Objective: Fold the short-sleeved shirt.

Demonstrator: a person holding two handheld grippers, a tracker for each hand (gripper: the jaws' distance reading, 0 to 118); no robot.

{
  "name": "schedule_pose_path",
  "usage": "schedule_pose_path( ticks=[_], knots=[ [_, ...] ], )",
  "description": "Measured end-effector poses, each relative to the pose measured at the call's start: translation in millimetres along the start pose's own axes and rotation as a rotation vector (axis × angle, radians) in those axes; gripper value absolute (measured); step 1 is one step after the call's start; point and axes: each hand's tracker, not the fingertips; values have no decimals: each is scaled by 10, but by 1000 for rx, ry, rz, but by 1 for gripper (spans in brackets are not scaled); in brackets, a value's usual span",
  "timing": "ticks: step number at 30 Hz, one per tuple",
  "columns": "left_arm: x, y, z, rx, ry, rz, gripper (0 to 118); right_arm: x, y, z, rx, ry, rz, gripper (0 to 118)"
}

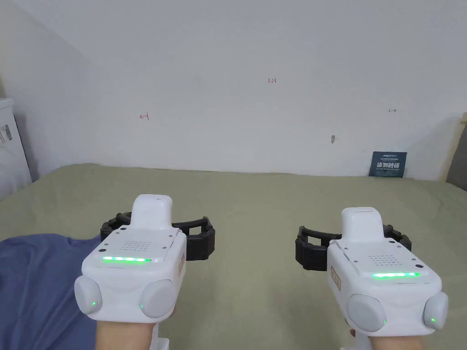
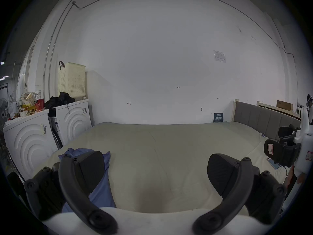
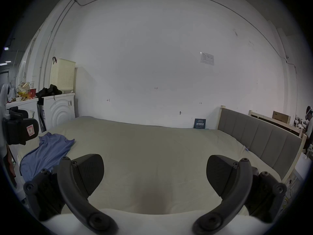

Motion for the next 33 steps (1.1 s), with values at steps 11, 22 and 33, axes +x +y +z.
schedule_pose_path(
  ticks=[11,22,33],
  knots=[
    [-3,-1,12,1,-3,1,118,-18,-6,1,4,1,11,118],
    [-1,-23,10,-2,-1,-5,118,-42,-20,7,-1,3,8,118],
    [-11,-8,26,5,-6,-9,118,-53,-6,5,4,1,4,118]
  ],
)
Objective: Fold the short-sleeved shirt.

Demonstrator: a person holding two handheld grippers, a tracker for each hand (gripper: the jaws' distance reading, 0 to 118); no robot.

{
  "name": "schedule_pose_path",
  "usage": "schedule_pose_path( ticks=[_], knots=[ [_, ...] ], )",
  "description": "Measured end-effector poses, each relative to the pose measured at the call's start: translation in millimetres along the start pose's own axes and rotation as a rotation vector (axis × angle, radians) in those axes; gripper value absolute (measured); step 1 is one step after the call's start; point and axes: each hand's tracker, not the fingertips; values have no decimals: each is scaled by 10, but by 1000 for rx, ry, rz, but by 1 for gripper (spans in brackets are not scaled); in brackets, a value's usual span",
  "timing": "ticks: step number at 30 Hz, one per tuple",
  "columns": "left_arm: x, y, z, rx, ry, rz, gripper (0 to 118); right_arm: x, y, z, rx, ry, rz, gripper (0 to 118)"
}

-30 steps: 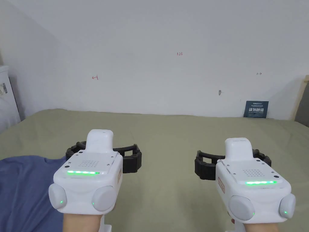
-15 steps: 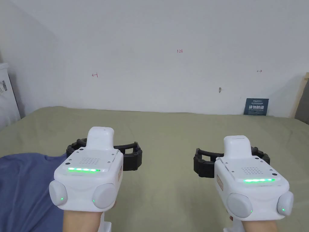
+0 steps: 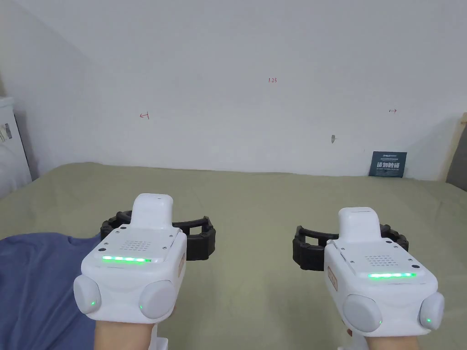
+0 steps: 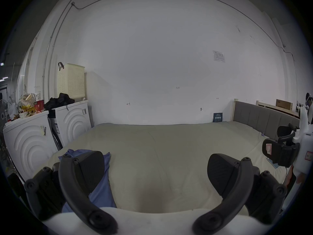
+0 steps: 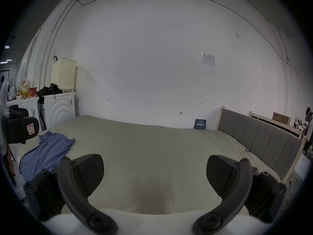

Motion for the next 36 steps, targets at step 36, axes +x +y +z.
schedule_pose_path(
  ticks=[36],
  knots=[
    [1,4,19,2,-13,16,118,-34,13,40,12,-6,-4,118]
  ],
)
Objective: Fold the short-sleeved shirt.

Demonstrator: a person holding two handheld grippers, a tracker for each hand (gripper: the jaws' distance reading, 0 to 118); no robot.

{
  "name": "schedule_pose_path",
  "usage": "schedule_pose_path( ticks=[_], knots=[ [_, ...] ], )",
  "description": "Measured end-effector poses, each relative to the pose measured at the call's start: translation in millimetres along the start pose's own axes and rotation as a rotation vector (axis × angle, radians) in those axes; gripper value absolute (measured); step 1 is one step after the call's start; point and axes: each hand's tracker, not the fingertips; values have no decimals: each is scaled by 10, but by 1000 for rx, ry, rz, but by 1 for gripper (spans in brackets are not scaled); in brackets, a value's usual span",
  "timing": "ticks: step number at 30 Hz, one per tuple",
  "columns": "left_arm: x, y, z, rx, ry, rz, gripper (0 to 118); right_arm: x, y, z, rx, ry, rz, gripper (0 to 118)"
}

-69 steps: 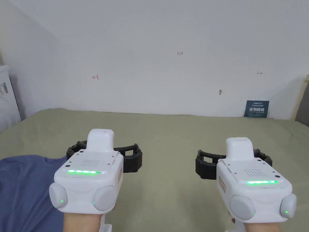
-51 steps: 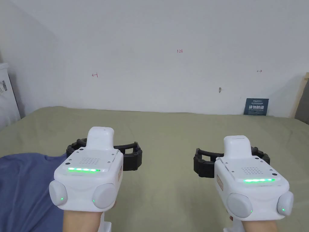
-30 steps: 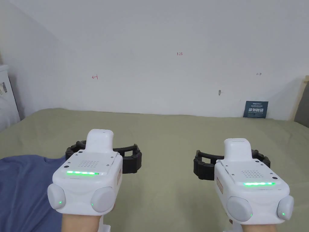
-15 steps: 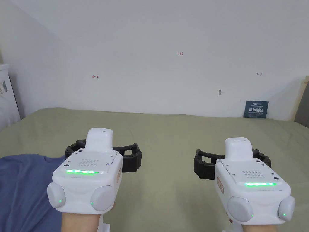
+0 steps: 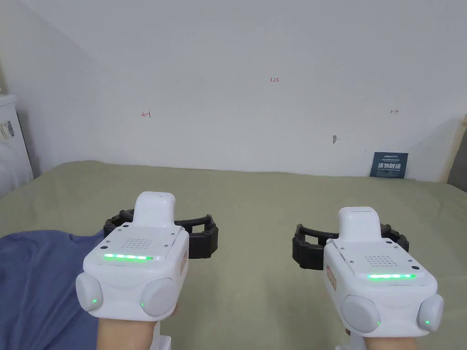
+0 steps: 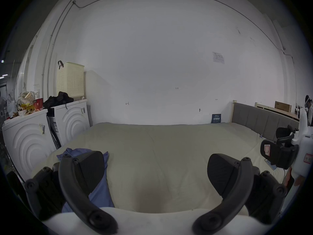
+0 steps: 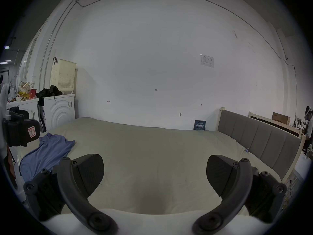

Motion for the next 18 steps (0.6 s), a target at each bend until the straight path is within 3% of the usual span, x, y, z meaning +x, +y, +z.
schedule_pose_path(
  ticks=[18],
  knots=[
    [28,-7,0,-10,3,-16,118,-12,-11,-1,-7,6,-3,118]
  ],
)
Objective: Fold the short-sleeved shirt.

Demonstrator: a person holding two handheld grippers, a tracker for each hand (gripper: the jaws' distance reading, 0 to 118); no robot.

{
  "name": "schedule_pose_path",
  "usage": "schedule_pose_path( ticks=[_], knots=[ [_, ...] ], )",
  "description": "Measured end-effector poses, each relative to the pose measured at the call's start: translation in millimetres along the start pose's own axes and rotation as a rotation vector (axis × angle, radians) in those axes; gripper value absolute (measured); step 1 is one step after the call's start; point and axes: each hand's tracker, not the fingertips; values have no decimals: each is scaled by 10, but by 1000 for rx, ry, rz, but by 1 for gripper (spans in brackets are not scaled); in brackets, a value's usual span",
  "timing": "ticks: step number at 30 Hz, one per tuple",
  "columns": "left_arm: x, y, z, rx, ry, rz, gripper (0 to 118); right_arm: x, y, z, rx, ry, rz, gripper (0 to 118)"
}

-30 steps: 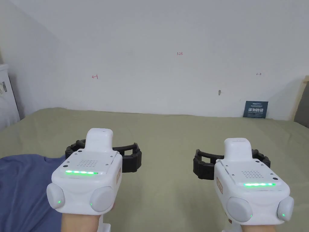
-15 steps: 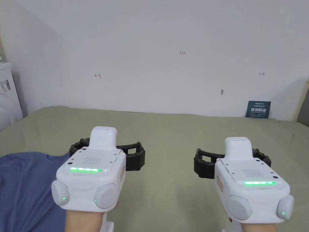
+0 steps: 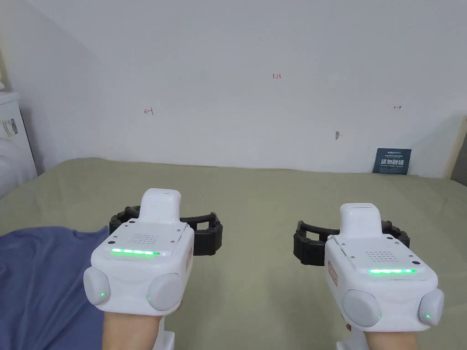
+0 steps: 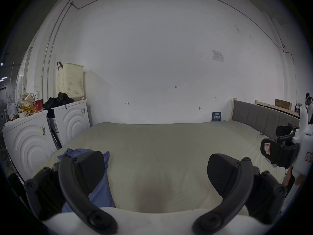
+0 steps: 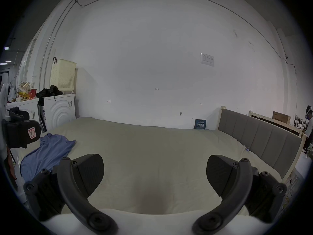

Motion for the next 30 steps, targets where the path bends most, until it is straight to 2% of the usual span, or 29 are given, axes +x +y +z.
schedule_pose_path(
  ticks=[16,20,26,30],
  knots=[
    [-25,2,11,0,2,4,118,-6,3,10,17,-13,18,118],
    [-33,5,17,6,-1,7,118,17,1,19,27,-7,-4,118],
    [-25,9,8,7,-4,-12,118,3,-3,6,18,-16,32,118],
    [-14,8,-5,4,-1,-12,118,20,-14,-7,2,-12,0,118]
  ],
)
